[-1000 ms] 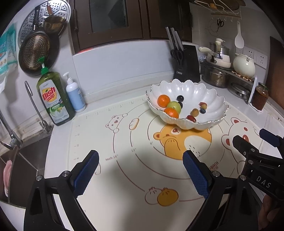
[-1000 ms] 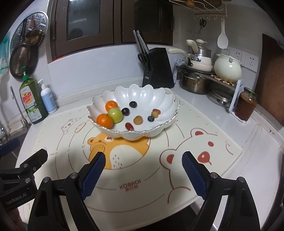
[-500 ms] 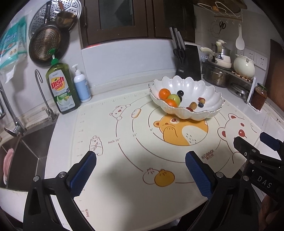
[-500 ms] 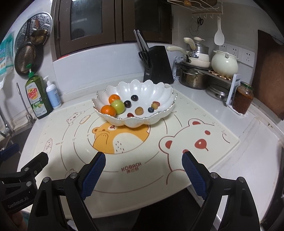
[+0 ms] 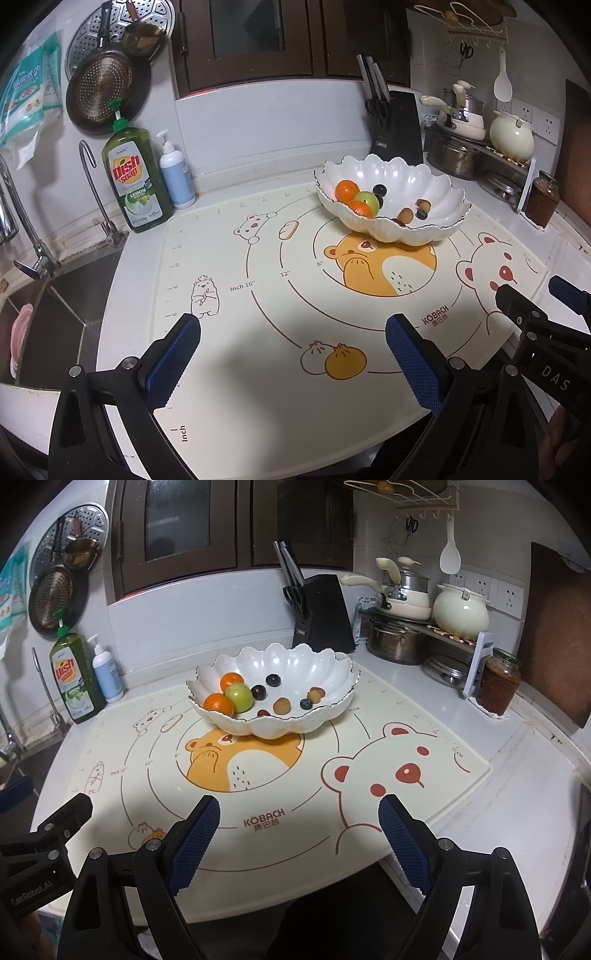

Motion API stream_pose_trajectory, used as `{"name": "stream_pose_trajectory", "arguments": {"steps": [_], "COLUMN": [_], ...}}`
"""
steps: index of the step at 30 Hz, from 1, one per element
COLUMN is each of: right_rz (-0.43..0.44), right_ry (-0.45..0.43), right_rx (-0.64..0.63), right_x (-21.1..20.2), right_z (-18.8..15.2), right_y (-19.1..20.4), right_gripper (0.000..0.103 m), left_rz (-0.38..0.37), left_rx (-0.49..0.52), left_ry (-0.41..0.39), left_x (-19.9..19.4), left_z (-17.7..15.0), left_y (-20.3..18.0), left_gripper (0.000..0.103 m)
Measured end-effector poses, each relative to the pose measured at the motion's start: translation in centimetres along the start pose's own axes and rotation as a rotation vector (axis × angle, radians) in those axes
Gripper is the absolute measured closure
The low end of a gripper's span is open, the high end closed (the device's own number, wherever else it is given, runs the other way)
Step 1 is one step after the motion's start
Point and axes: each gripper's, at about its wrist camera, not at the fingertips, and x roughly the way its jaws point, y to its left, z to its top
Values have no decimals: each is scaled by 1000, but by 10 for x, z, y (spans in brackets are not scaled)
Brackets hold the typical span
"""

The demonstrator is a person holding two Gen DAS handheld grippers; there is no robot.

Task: Organize fruits

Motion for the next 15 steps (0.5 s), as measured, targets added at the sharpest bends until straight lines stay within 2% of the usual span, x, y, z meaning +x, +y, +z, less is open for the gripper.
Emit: {"name": "stream_pose_trajectory", "arguments": {"steps": [15], "right_rz": [6], "right_ry": [5], "right_rx": [4], "right_x": [2], "right_z": [2], "right_y": [-2], "right_gripper": [15], "left_rz": [-12], "left_rx": [-1], "left_ry": [6], "left_x": [1], "left_z": [2], "left_y": [-1], "left_gripper": [1]}}
